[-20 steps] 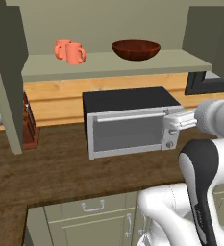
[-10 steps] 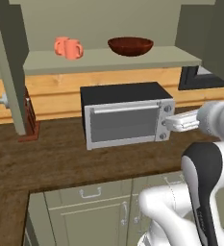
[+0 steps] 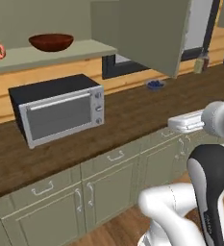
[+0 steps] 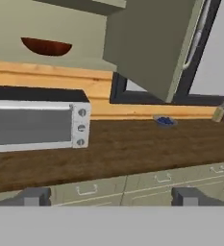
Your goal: Gather all objects into one cabinet and sort the glasses and bowls to opposite sides.
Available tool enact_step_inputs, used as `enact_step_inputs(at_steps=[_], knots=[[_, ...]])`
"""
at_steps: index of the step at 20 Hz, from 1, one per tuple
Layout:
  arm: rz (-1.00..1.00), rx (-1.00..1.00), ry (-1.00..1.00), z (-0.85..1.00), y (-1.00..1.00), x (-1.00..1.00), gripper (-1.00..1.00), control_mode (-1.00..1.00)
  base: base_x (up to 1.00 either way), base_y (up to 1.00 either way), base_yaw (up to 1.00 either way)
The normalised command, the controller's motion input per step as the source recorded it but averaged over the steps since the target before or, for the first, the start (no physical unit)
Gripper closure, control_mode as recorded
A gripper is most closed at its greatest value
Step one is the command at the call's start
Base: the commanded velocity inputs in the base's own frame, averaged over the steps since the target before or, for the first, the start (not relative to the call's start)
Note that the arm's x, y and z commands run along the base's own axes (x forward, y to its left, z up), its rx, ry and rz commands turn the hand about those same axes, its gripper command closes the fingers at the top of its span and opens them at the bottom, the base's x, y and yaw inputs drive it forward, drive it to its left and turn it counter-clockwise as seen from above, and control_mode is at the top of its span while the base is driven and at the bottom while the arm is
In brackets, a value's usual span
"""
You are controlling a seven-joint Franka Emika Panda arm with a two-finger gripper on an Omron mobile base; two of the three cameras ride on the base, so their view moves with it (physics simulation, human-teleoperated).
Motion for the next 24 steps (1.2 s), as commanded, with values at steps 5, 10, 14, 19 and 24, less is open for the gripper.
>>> enact_step_inputs(at_steps=[5, 10, 14, 19, 24], knots=[[0.0, 0.0, 0.0, 0.0, 0.0, 0.0, -1.0, 1.0, -0.04, -0.19, -0.85], [0.0, 0.0, 0.0, 0.0, 0.0, 0.0, -1.0, 1.0, -0.04, -0.86, -0.65], [0.0, 0.0, 0.0, 0.0, 0.0, 0.0, -1.0, 1.0, -0.35, -1.0, -0.47], [0.0, 0.0, 0.0, 0.0, 0.0, 0.0, -1.0, 1.0, -0.23, -1.0, -0.41], [0.0, 0.0, 0.0, 0.0, 0.0, 0.0, -1.0, 1.0, -0.04, -1.0, -0.43]])
